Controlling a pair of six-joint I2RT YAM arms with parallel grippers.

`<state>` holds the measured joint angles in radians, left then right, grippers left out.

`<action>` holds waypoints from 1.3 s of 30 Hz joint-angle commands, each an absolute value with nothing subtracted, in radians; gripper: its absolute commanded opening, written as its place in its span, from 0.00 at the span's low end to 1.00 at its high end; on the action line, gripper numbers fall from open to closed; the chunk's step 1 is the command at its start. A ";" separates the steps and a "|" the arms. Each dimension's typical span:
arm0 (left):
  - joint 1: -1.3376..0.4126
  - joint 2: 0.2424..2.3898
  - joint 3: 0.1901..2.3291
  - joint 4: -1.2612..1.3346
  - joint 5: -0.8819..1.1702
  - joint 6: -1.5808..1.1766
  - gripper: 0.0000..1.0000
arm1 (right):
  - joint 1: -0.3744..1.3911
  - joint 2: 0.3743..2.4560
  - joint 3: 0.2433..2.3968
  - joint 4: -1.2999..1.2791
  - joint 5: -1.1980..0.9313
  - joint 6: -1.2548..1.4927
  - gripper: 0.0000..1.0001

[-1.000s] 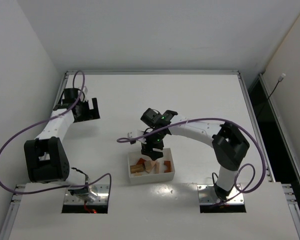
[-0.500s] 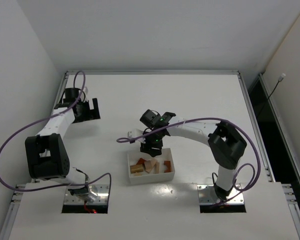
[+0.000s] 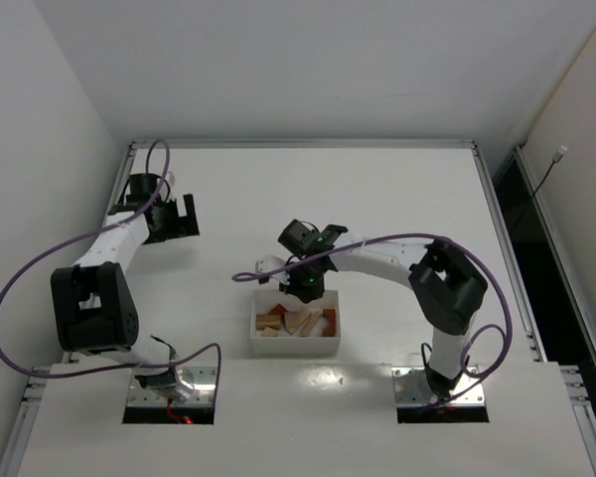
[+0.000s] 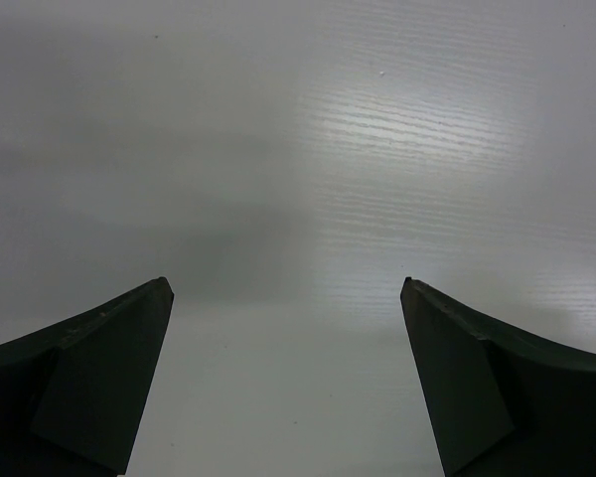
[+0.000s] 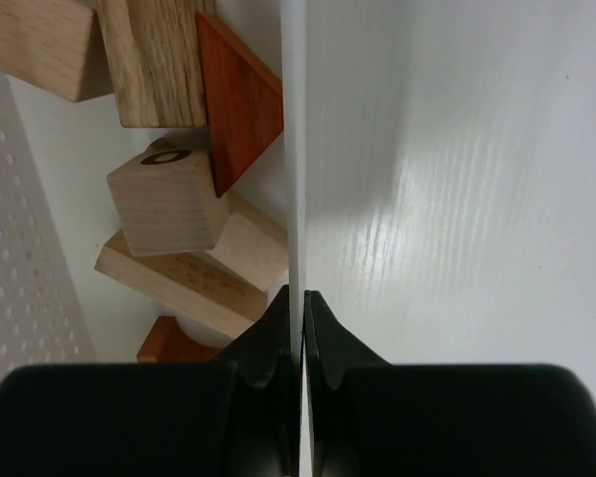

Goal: Build the wood block tower

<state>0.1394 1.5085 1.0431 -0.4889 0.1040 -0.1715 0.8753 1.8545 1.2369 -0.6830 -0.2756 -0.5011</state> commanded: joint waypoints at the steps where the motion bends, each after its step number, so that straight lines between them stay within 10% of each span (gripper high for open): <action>1: 0.153 1.517 1.078 -0.480 0.097 -0.207 1.00 | 0.856 1.824 1.241 -0.660 -0.183 -0.433 0.00; 17: 0.163 1.414 1.036 -0.471 0.046 -0.235 1.00 | 0.837 1.638 1.201 -0.033 0.874 -0.464 0.00; 39: 0.190 1.391 1.005 -0.471 0.077 -0.225 1.00 | 0.957 1.905 0.951 1.615 0.950 -1.767 0.00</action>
<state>0.1799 1.4174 1.0069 -0.4816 0.0650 -0.2222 0.9298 1.8740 0.9321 1.1427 0.9421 -1.5673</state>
